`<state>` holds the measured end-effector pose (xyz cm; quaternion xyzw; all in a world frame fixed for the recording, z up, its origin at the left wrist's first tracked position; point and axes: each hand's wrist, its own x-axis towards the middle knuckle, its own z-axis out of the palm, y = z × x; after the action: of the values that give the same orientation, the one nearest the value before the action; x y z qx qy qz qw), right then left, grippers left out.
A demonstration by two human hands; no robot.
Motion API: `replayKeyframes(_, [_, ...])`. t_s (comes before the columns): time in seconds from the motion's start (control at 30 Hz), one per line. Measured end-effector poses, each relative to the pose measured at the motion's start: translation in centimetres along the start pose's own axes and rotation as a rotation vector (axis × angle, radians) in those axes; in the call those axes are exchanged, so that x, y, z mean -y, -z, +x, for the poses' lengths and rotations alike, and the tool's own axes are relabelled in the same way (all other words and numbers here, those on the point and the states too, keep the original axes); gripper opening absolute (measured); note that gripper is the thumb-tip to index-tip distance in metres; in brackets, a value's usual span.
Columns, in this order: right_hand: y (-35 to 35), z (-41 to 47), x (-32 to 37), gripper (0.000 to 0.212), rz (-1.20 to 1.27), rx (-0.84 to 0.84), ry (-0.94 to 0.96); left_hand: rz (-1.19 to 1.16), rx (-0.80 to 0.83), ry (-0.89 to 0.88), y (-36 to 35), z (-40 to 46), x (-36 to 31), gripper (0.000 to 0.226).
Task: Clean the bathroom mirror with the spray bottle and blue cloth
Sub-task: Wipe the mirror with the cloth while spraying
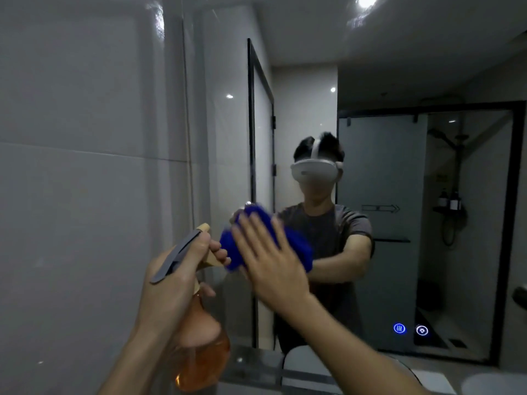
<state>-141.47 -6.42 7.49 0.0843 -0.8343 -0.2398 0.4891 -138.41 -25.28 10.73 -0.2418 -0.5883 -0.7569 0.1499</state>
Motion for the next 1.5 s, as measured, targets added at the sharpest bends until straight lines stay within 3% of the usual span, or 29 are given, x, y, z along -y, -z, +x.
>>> replayKeyframes(0.1, [-2.4,-5.5,2.0,0.081,-0.073,0.151,0.212,-0.011,0.025,-0.021,0.3,-0.8,-0.1,0.029])
replayKeyframes(0.27, [0.0,-3.8,-2.5,0.074,-0.069,0.110,0.217,0.002,0.007,0.000,0.3,-0.4,-0.1,0.029])
replayKeyframes(0.5, [7.1,4.0,-14.3,0.067,-0.153,-0.077,-0.206,0.029,0.039,-0.031,-1.2,-0.1,-1.4,0.027])
replayKeyframes(0.67, [8.2,9.4,-13.3,0.071,-0.050,-0.183,-0.613,0.015,0.019,-0.046,-0.9,-0.2,-1.5,0.027])
replayKeyframes(0.73, [6.9,9.1,-10.4,0.072,-0.053,-0.176,-0.532,-0.001,0.001,-0.019,-0.5,-0.4,-1.2,0.026])
replayKeyframes(0.87, [2.9,4.3,-4.1,0.069,0.000,-0.096,-0.146,-0.030,-0.038,0.038,0.5,-0.9,-0.3,0.025])
replayKeyframes(1.0, [-0.8,-2.0,0.0,0.068,-0.012,-0.008,0.039,-0.060,-0.112,0.093,1.6,-1.8,0.9,0.027])
replayKeyframes(1.5, [-0.5,-1.4,0.0,0.068,0.018,0.055,0.046,0.066,-0.172,0.066,4.4,-2.8,1.6,0.026])
